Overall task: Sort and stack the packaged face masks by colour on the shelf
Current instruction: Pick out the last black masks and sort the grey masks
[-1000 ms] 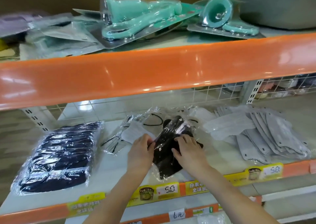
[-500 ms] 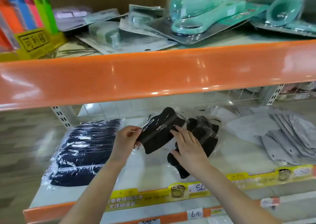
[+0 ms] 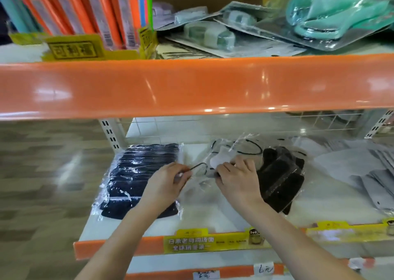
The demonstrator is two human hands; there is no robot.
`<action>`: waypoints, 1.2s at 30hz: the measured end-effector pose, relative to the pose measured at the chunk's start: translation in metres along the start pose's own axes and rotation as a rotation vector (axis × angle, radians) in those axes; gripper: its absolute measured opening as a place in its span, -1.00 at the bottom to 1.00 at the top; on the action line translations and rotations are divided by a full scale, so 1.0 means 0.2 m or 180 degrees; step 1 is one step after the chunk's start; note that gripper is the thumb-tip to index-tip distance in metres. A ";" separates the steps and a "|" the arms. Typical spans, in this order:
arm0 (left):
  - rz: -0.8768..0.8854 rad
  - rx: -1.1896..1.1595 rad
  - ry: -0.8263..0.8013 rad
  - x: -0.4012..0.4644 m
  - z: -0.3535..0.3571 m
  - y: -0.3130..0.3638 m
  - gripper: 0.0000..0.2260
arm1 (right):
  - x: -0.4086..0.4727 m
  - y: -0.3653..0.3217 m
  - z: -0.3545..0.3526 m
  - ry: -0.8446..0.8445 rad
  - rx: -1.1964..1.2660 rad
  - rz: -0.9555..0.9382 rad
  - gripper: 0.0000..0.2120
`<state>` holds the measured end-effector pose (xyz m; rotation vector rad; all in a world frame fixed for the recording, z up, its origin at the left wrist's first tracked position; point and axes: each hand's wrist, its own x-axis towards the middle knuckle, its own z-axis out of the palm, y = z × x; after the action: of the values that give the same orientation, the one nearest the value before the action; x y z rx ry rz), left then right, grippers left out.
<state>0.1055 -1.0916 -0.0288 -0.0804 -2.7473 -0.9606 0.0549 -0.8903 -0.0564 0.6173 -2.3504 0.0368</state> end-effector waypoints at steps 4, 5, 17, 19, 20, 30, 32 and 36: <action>0.0177 0.0309 -0.0299 -0.07 -0.11 0.04 -0.64 | 0.05 -0.16 -0.03 -0.0075 0.0040 -0.0173 -0.91; 0.0297 0.0683 -0.0267 -0.07 -0.14 0.02 -0.65 | 0.06 -0.20 -0.03 -0.0056 0.0080 -0.0177 -0.91; 0.1381 0.1609 0.1409 -0.32 -0.30 -0.42 -0.85 | -0.01 -0.52 0.01 -0.0115 0.0875 -0.0644 -0.81; 0.1471 0.1556 0.1477 -0.37 -0.29 -0.49 -0.88 | -0.03 -0.55 0.00 -0.0315 0.0962 -0.0724 -0.81; 0.1496 0.1554 0.1480 -0.40 -0.29 -0.51 -0.89 | -0.05 -0.56 -0.01 -0.0406 0.1010 -0.0751 -0.80; 0.1061 0.1445 0.0417 -0.50 -0.26 -0.71 -0.84 | -0.10 -0.63 0.02 -0.1052 0.1157 -0.0759 -0.55; 0.0885 0.1344 0.0391 -0.50 -0.25 -0.73 -0.79 | -0.10 -0.64 0.02 -0.1030 0.1178 -0.0725 -0.55; 0.0657 0.1459 0.0394 -0.49 -0.23 -0.73 -0.77 | -0.13 -0.65 0.05 -0.0776 0.1229 -0.0694 -0.69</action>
<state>0.1905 -1.2317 -0.1061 -0.2119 -2.7016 -0.2627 0.1226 -0.9962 -0.0993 1.1182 -2.5134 0.3400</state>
